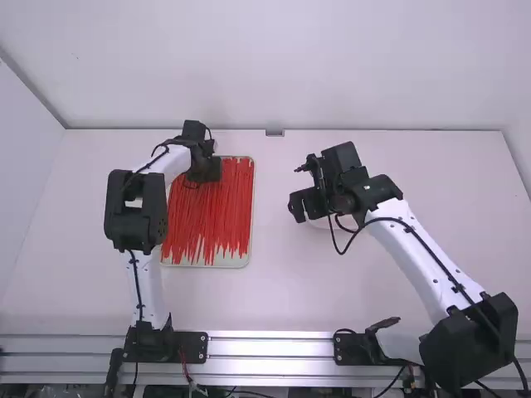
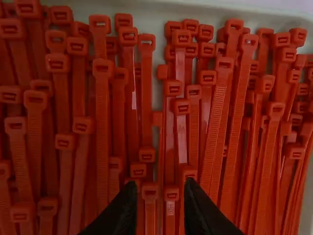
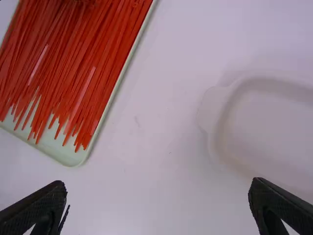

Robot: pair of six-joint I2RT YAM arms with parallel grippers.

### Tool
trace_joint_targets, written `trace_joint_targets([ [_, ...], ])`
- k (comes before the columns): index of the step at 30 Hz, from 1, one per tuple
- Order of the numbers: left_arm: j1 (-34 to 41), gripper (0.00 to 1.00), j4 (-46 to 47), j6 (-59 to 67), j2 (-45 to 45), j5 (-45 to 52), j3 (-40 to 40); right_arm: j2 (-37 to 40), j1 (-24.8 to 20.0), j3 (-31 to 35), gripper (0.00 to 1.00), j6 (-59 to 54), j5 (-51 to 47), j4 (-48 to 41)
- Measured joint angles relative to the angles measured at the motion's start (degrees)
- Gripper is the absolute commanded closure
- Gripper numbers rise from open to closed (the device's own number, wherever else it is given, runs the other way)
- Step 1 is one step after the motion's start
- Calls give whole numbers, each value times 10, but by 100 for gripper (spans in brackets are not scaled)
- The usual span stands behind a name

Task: Fasten the cable tie

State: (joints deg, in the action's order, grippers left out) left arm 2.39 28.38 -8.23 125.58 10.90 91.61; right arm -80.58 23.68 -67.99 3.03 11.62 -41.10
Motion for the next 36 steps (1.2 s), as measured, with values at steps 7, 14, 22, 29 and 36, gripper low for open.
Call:
trace_joint_targets([
  [7,0,78,-10,-10,0,0,0,0,0,0,1,0,0,0],
  [14,0,78,-12,-11,0,0,0,0,0,0,1,0,0,0],
  [22,0,76,-10,-11,0,0,-4,0,0,0,0,0,0,0],
  [29,0,76,-10,-11,0,0,-17,0,0,0,1,0,0,0],
  [36,1,76,-16,-11,0,0,-18,0,0,0,0,0,0,2],
])
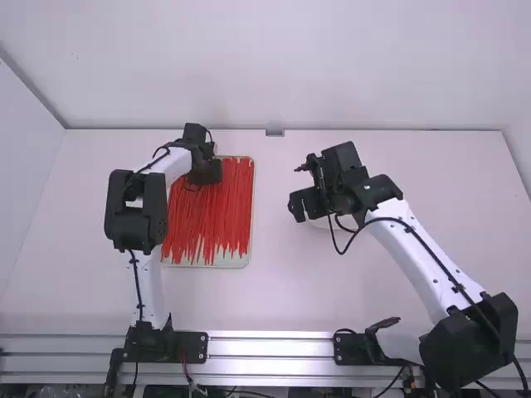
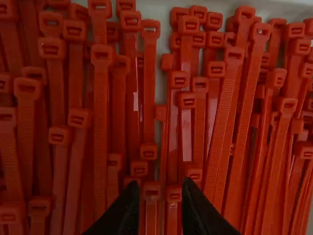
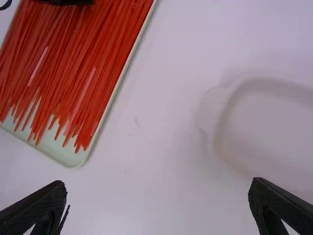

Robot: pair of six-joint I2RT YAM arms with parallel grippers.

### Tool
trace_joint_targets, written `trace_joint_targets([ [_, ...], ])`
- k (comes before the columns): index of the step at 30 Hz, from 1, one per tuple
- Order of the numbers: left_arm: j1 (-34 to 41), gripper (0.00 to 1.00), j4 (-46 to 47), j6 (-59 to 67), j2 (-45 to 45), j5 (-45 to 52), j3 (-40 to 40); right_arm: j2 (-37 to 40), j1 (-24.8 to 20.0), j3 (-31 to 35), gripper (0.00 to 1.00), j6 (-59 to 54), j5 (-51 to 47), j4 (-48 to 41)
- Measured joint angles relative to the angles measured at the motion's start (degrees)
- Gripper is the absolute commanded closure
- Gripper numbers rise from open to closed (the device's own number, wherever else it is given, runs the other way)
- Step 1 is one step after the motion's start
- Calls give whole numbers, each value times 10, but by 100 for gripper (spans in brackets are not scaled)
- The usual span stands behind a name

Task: Fasten the cable tie

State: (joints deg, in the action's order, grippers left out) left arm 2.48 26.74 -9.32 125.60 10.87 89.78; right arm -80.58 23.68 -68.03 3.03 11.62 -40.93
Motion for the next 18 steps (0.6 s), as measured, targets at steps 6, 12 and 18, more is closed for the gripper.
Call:
trace_joint_targets([
  [6,0,77,-7,0,0,0,-8,0,0,0,0,0,0,0],
  [12,1,78,-10,0,0,0,-9,0,0,0,0,0,0,0],
  [18,1,81,-13,-9,0,-16,-9,0,0,0,0,0,0,0],
])
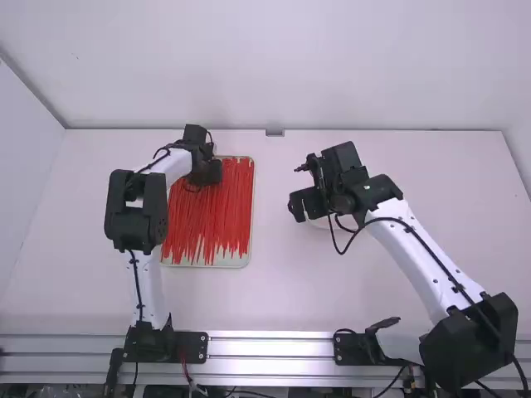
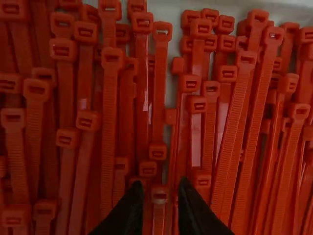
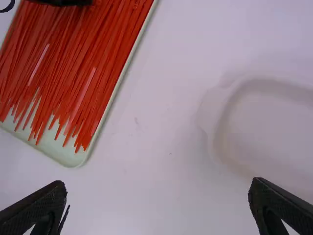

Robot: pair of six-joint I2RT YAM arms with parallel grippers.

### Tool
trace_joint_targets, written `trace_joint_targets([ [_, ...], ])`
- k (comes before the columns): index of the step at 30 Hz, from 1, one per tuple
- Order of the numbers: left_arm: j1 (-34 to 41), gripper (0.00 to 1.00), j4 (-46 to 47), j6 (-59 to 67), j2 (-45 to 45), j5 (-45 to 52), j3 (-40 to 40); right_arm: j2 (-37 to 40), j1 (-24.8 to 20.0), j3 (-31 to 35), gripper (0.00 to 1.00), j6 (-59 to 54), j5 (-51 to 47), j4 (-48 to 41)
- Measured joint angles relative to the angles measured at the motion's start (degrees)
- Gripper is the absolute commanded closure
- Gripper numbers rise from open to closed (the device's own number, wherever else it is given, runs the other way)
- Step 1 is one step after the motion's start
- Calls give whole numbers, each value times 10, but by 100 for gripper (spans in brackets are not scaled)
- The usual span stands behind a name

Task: Fasten the cable tie

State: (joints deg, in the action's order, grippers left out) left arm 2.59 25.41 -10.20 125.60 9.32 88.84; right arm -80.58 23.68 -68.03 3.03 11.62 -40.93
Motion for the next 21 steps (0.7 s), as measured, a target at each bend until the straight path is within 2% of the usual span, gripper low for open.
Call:
trace_joint_targets([
  [12,1,85,-5,-6,0,-6,-1,0,0,0,0,0,0,0],
  [21,1,83,3,-6,0,-6,-1,0,0,0,0,0,0,0],
])
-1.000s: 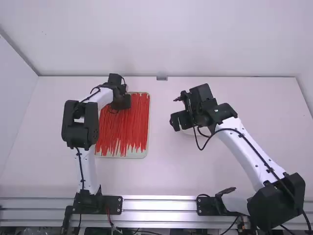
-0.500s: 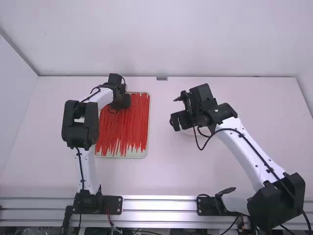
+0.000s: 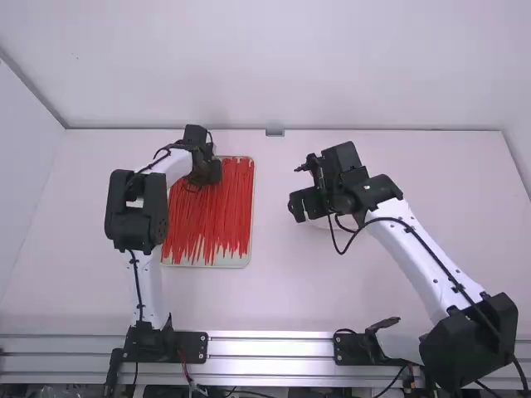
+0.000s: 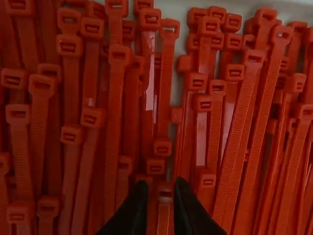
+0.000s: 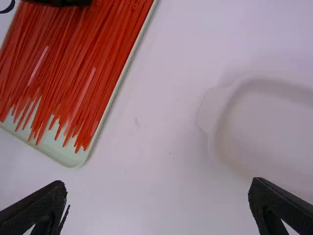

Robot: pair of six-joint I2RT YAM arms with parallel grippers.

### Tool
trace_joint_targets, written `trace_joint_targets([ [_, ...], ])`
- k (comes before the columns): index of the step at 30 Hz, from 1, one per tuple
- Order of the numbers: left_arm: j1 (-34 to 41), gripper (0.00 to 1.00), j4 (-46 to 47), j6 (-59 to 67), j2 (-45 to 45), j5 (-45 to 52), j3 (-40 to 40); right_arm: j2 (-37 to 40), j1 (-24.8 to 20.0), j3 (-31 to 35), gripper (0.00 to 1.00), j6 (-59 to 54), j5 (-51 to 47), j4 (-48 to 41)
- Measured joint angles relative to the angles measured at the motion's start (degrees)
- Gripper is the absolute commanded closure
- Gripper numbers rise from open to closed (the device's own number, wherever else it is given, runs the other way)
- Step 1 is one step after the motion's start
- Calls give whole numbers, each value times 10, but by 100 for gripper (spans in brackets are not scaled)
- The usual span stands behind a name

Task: Fasten the cable tie

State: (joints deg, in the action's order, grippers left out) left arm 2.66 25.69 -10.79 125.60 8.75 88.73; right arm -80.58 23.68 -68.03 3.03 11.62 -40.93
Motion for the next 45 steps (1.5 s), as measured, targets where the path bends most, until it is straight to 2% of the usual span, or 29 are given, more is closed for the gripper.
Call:
trace_joint_targets([
  [6,2,82,-2,0,0,0,0,0,0,0,0,0,0,0],
  [24,6,97,-8,0,6,-3,0,0,0,0,0,0,0,-2],
  [39,6,98,33,-13,5,-25,24,0,1,0,0,0,0,-2],
  [45,6,98,38,-17,-35,-33,25,0,1,0,1,0,0,-1],
])
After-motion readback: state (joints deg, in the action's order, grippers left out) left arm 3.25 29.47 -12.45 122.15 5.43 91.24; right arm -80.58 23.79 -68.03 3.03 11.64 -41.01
